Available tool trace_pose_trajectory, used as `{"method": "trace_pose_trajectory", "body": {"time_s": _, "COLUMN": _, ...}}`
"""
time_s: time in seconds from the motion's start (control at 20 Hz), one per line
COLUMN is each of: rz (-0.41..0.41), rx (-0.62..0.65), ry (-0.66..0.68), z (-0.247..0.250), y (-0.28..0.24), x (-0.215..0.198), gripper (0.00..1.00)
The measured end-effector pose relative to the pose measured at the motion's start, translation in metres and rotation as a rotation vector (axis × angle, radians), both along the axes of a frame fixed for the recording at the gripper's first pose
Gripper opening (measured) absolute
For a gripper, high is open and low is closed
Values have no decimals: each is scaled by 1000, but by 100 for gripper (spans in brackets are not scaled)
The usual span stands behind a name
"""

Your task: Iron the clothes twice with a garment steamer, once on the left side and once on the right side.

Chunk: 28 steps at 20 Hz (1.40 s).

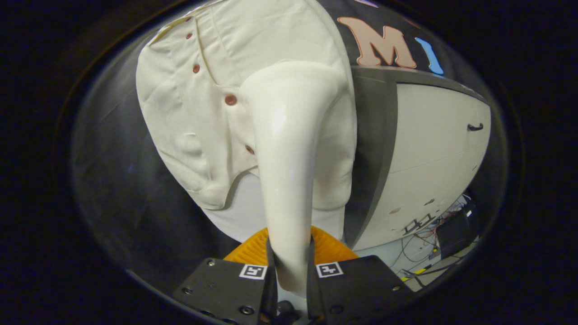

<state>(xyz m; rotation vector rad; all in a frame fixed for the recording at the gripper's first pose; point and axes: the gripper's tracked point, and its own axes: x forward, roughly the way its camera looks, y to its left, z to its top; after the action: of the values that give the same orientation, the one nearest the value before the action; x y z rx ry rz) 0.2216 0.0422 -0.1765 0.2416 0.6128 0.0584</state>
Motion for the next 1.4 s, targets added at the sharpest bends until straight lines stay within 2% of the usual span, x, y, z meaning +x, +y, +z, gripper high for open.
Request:
{"method": "trace_pose_trajectory", "body": {"time_s": 0.3, "rz": -34, "rx": 7, "ry": -2, "z": -4, "y": 5, "x": -28, "gripper": 26}}
{"method": "trace_pose_trajectory", "body": {"time_s": 0.55, "rz": -29, "rx": -42, "ry": -128, "z": 51, "y": 18, "x": -74, "gripper": 26}}
{"method": "trace_pose_trajectory", "body": {"time_s": 0.8, "rz": -16, "rx": -51, "ry": -315, "z": 137, "y": 12, "x": -120, "gripper": 26}}
{"method": "trace_pose_trajectory", "body": {"time_s": 1.0, "rz": 14, "rx": -43, "ry": -433, "z": 193, "y": -21, "x": -149, "gripper": 25}}
{"method": "trace_pose_trajectory", "body": {"time_s": 1.2, "rz": 15, "rx": -65, "ry": -504, "z": 221, "y": -61, "x": -181, "gripper": 25}}
{"method": "trace_pose_trajectory", "body": {"time_s": 1.4, "rz": 24, "rx": -88, "ry": -562, "z": 233, "y": -79, "x": -202, "gripper": 25}}
